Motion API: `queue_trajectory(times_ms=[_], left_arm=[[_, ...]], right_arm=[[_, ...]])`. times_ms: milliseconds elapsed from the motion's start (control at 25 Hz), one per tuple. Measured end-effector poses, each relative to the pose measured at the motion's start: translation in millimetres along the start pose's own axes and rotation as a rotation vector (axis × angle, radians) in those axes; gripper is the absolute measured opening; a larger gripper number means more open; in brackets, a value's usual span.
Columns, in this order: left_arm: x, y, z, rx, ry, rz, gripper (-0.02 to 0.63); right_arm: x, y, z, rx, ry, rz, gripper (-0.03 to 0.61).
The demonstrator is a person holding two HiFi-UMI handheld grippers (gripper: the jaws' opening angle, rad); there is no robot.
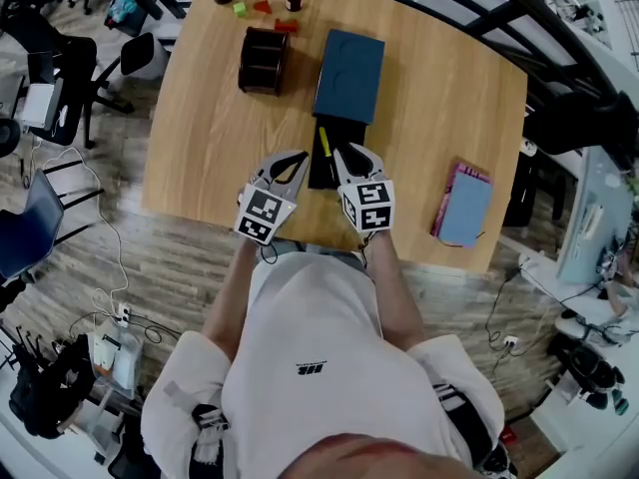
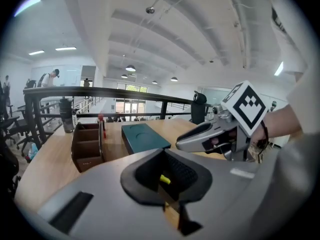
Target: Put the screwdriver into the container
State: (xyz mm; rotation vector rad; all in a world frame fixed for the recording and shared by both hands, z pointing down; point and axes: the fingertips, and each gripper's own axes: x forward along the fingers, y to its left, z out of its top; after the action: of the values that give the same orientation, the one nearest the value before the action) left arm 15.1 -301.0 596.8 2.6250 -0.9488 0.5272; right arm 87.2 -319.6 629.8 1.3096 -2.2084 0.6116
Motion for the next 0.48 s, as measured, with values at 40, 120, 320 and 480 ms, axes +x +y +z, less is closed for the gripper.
queue_trajectory(times_ms=[40, 120, 320, 480], left_arm=[[-2, -3, 5, 0.006, -0.008, 0.004, 0.012], [-7, -8, 16, 0.019, -0.025, 0.013, 0.012], [-21, -18, 38, 0.053, -0.061, 0.037, 0.012], [-36, -27, 45, 0.063, -0.071, 0.056, 0.012]], right_arm=[[-10, -1, 7, -0.006, -0.031, 0.002, 0.074], [-30, -1, 21, -0.017, -0.091, 0.009, 0.071], [-77, -3, 46, -0.036, -0.218, 0.028, 0.040], [-109, -3, 49, -0.034, -0.264, 0.034, 0.008]])
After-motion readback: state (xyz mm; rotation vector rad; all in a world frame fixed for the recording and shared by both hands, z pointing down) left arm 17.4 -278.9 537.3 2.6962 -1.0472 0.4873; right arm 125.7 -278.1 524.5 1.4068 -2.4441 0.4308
